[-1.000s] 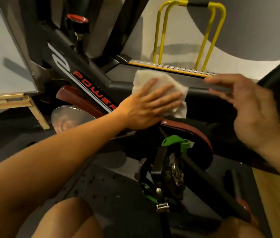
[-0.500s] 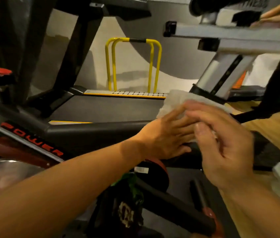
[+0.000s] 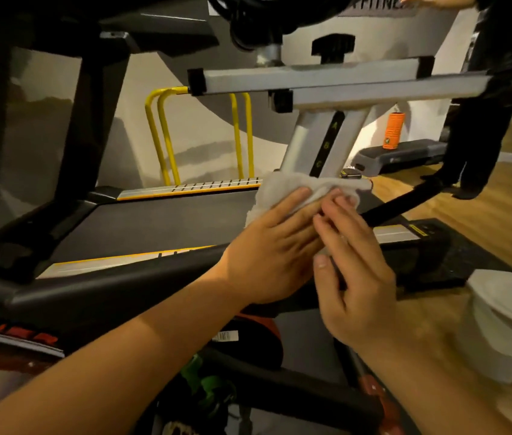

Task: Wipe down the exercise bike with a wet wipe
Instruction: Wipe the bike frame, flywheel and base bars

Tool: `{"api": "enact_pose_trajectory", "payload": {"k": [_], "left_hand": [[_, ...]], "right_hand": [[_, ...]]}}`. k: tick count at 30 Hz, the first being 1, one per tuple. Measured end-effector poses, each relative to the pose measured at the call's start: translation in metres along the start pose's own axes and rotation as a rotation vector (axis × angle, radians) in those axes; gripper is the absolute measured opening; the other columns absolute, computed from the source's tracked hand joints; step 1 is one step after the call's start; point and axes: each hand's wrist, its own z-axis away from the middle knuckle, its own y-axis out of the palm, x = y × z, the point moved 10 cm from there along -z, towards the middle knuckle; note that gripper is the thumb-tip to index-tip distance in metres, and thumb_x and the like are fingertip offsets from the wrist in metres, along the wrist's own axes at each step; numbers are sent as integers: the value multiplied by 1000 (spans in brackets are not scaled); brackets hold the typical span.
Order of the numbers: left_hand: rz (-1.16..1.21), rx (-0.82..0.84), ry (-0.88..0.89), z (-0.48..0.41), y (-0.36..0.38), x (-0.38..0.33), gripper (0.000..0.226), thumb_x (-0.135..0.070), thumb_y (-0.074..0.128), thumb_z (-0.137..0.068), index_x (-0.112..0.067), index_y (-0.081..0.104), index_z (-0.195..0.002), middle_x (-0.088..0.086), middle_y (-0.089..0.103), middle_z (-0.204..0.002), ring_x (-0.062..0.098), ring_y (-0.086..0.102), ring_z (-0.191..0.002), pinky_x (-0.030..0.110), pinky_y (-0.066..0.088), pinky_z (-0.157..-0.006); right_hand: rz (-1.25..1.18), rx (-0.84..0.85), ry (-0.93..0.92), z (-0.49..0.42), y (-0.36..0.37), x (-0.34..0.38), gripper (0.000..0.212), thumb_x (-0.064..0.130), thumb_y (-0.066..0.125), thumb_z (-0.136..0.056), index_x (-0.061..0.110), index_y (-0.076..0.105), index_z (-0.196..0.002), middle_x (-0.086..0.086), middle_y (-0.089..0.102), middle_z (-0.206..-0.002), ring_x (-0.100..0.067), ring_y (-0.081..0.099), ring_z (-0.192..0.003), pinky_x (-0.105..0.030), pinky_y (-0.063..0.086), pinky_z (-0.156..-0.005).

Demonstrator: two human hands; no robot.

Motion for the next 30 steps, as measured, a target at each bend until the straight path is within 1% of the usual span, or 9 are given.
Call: {"api": "enact_pose_trajectory", "payload": {"k": [5, 10, 13, 15, 18, 22, 24, 27, 30], "left_hand": [[62, -19, 16, 0, -5, -1, 55, -33, 35, -101, -8, 37, -150, 13, 32, -157, 30, 22, -149, 50, 10, -123], [375, -89, -73, 7, -28, 14, 65, -22, 62, -83, 0, 47, -142, 18, 40, -152, 29, 27, -148, 48, 11, -123], [544, -131, -131, 15, -36, 22, 60, -11, 65, -74, 5, 57, -132, 22, 51, -142, 33, 35, -144, 54, 17, -121], [540, -147, -103, 21, -36, 24, 50, -7, 65, -75, 4, 64, -124, 23, 53, -139, 36, 37, -142, 58, 23, -118], [479, -220, -105, 33, -35, 28, 48, -10, 68, -77, -3, 61, -124, 22, 46, -144, 36, 36, -142, 60, 27, -115], [467, -424, -330, 47, -48, 53, 36, -17, 60, -79, -8, 53, -113, 13, 44, -130, 25, 41, -130, 52, 29, -115], [521, -443, -483, 52, -47, 68, 34, -19, 60, -81, -9, 51, -113, 9, 43, -124, 26, 44, -119, 41, 37, -109], [573, -377, -567, 52, -36, 73, 32, -22, 58, -87, -10, 51, -116, 8, 43, -122, 22, 47, -113, 22, 38, -101], [567, -319, -515, 50, -30, 66, 31, -21, 57, -88, -10, 50, -117, 8, 44, -123, 24, 50, -110, 27, 46, -95]], "right_hand": [[94, 85, -102, 10, 17, -7, 44, 13, 46, -95, -6, 46, -135, -23, 35, -149, -40, 29, -143, -48, 26, -118], [-47, 120, -134, -2, 14, 0, 43, 13, 42, -97, -3, 44, -137, -17, 38, -149, -31, 31, -144, -42, 26, -118], [-73, 171, -174, -13, 21, 6, 45, 16, 39, -98, 0, 41, -139, -12, 36, -151, -26, 29, -146, -43, 26, -118], [-45, 204, -192, -14, 25, 5, 48, 18, 41, -97, 2, 39, -143, -11, 34, -153, -23, 29, -146, -45, 28, -117], [74, 261, -205, -12, 32, -2, 58, 23, 42, -96, 9, 25, -150, -6, 24, -159, -19, 23, -148, -49, 28, -117], [366, 222, -193, -40, 27, -13, 61, 29, 37, -98, 10, 16, -153, -13, 11, -161, -26, 2, -151, -47, 9, -122], [459, 159, -173, -65, 20, -13, 57, 28, 35, -102, 6, 20, -152, -21, 11, -160, -34, 4, -150, -51, 10, -121], [442, 28, -271, -72, 7, 0, 44, 21, 45, -103, 4, 44, -143, -28, 29, -152, -42, 20, -144, -59, 23, -115], [385, 14, -327, -33, 9, -2, 33, 10, 48, -101, 0, 57, -132, -26, 39, -146, -40, 30, -141, -60, 29, -113]]}}
